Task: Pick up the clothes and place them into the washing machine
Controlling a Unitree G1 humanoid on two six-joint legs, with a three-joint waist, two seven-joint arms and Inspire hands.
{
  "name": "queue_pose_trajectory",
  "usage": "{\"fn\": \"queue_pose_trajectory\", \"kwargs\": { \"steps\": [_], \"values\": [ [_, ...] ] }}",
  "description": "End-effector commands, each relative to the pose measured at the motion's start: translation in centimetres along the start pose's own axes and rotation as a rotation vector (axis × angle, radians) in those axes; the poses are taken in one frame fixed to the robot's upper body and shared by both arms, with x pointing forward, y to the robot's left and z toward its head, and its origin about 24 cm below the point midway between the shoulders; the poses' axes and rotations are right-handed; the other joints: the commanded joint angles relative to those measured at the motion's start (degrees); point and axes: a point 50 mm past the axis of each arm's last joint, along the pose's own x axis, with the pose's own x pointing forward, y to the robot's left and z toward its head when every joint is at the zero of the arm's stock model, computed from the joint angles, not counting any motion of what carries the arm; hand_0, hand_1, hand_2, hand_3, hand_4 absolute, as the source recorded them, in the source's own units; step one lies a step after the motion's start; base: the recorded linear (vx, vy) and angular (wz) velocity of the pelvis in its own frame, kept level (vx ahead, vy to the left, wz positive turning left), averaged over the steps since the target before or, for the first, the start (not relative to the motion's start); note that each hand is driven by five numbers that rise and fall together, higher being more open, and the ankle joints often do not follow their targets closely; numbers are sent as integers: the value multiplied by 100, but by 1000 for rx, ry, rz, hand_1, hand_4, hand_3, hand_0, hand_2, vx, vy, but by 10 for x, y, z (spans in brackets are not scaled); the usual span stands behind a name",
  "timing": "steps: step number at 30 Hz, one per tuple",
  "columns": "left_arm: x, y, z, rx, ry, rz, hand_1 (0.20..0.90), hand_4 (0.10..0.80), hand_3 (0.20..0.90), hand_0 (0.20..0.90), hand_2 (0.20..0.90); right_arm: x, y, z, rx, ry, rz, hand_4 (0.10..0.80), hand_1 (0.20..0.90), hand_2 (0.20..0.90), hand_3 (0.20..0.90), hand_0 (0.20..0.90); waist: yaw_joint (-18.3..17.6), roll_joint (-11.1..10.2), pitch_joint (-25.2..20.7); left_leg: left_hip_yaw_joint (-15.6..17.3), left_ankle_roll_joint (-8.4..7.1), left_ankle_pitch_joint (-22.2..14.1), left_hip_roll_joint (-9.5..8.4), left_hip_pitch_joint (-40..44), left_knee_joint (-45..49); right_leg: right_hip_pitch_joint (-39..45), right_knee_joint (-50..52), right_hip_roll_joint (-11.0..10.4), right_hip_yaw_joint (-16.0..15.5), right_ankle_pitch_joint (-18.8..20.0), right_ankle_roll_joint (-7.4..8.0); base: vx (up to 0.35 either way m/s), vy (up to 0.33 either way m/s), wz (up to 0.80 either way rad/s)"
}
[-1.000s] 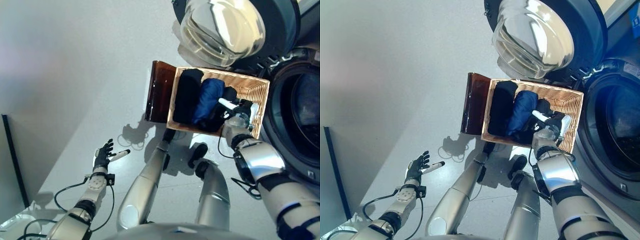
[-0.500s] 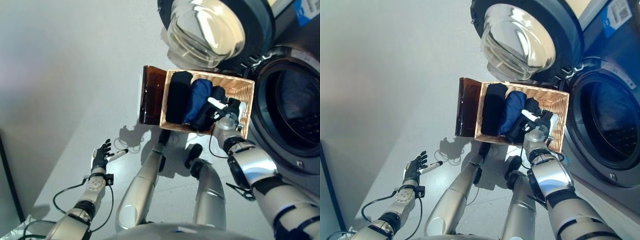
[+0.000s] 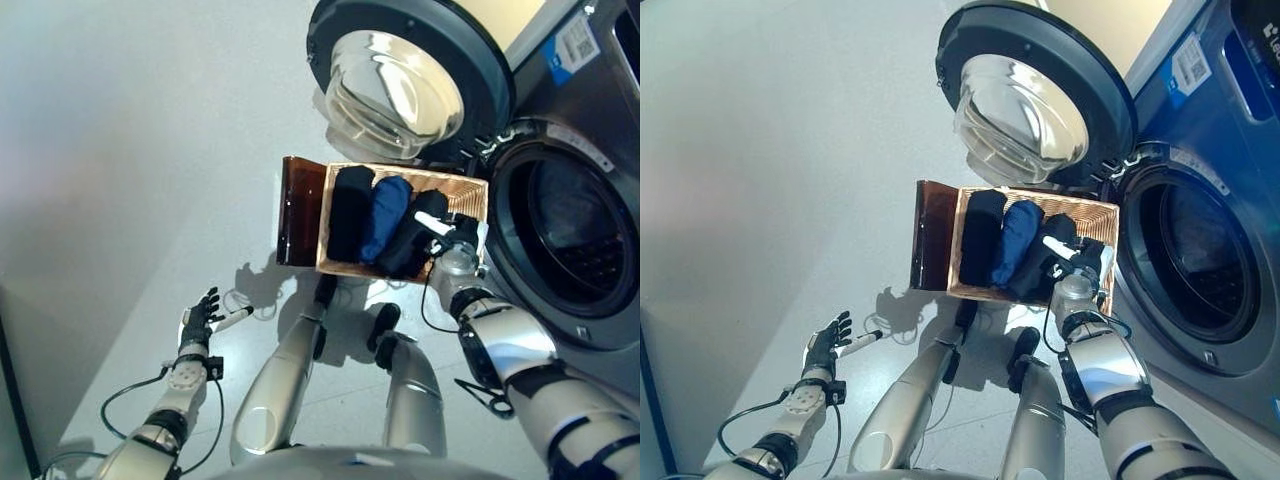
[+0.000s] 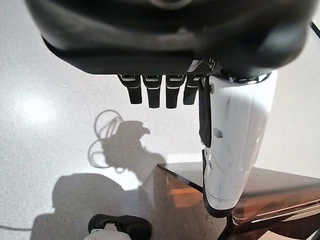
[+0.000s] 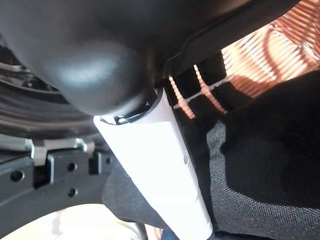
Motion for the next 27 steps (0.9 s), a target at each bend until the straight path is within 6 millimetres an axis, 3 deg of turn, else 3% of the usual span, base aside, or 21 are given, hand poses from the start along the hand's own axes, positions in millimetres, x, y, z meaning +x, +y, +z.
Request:
{"fn": "queue_pose_trajectory", "kwargs": {
  "steps": [1, 16, 18, 19, 21, 22, 23, 24, 26, 27],
  "values": [
    [-10, 29, -24, 49, 66, 80, 900, 800, 900, 900, 900, 13, -35, 22, 44, -101, -87, 300, 200, 200, 200, 200, 161, 99, -346, 267, -165, -397, -233, -192, 136, 173, -576, -19, 44, 369, 23, 0, 0, 0],
    [-12, 34, -28, 57, 90, 97, 900, 800, 900, 900, 900, 11, -32, 14, 51, -84, -69, 300, 200, 200, 200, 200, 131, 65, -401, 284, -152, -427, -216, -187, 140, 142, -524, -9, 121, 369, 22, 1, 2, 1],
    [-12, 33, -28, 54, 85, 90, 900, 800, 900, 900, 900, 12, -32, 15, 51, -87, -70, 578, 590, 590, 590, 590, 139, 80, -397, 299, -143, -434, -213, -205, 154, 122, -523, -12, 141, 373, 15, -9, 18, -5],
    [-12, 32, -28, 52, 82, 89, 900, 800, 900, 900, 900, 12, -33, 15, 51, -87, -71, 531, 524, 524, 524, 524, 138, 88, -389, 308, -141, -435, -212, -220, 175, 111, -512, -15, 145, 375, 14, -1, 16, -7],
    [-12, 32, -28, 52, 82, 88, 900, 800, 900, 900, 900, 12, -34, 15, 52, -84, -74, 527, 518, 518, 518, 518, 137, 94, -389, 313, -140, -437, -209, -221, 177, 105, -508, -15, 149, 372, 14, -1, 11, -4],
    [-12, 33, -28, 52, 83, 89, 900, 800, 900, 900, 900, 12, -34, 14, 50, -82, -77, 596, 615, 615, 615, 615, 126, 104, -392, 320, -138, -440, -208, -226, 184, 101, -511, -9, 162, 373, 15, 0, 0, 0],
    [-12, 33, -29, 52, 85, 89, 900, 800, 900, 900, 900, 12, -35, 14, 49, -82, -78, 759, 842, 842, 842, 842, 128, 108, -395, 323, -140, -441, -206, -225, 180, 91, -510, -6, 164, 371, 16, 0, 0, 0],
    [-13, 33, -29, 54, 86, 89, 900, 800, 900, 900, 900, 12, -35, 14, 47, -82, -78, 743, 820, 820, 820, 820, 127, 111, -397, 326, -140, -443, -203, -227, 183, 85, -505, -4, 170, 369, 14, 0, 0, 0],
    [-13, 33, -30, 57, 92, 87, 900, 800, 900, 900, 900, 12, -35, 13, 39, -82, -81, 300, 200, 200, 200, 200, 122, 122, -410, 333, -138, -448, -208, -229, 190, 73, -492, -3, 179, 367, 11, 0, 0, 0],
    [-13, 33, -31, 57, 93, 88, 900, 800, 900, 900, 900, 12, -36, 13, 29, -85, -84, 300, 200, 200, 200, 200, 123, 126, -416, 334, -135, -446, -205, -233, 187, 66, -490, -6, 178, 367, 11, 0, 0, 0]
  ]
}}
